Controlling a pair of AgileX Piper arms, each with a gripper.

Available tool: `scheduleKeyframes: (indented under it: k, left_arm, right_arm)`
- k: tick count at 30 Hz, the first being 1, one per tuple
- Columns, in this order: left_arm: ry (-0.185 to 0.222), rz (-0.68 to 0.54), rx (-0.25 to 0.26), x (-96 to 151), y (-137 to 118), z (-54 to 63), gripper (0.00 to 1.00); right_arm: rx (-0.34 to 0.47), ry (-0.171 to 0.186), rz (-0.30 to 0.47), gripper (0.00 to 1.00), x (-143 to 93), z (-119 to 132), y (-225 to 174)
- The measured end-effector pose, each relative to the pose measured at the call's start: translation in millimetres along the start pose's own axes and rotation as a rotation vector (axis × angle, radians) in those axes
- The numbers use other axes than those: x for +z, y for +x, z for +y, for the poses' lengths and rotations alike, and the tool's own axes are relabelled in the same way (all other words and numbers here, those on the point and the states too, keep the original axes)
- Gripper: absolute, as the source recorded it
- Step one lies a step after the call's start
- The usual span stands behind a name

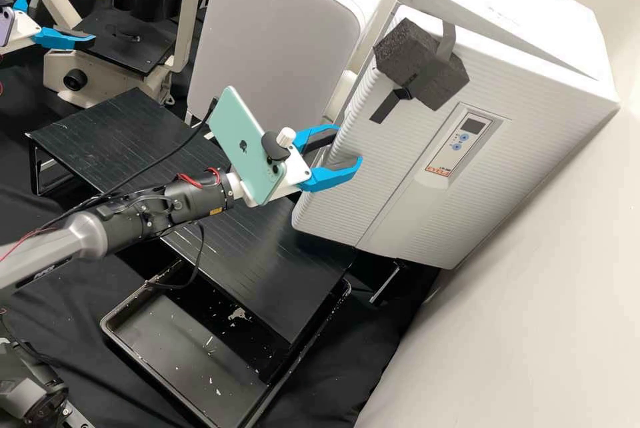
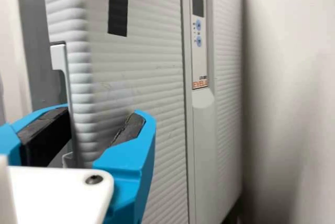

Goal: Open the incubator door

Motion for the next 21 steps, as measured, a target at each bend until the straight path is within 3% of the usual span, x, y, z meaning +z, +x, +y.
scheduleKeyframes:
  k: [18,21]
  left_arm:
    - [0.000,0.000,0.000,0.0,0.0,0.0,1.00]
    - [0.000,0.000,0.000,0.0,0.0,0.0,1.00]
  right_arm:
    - [0.003,-0.027,-0.024,0.00,5.4,3.4,-3.5]
    - [0.007,-0.051,-0.028,0.00,5.2,5.0,-4.6]
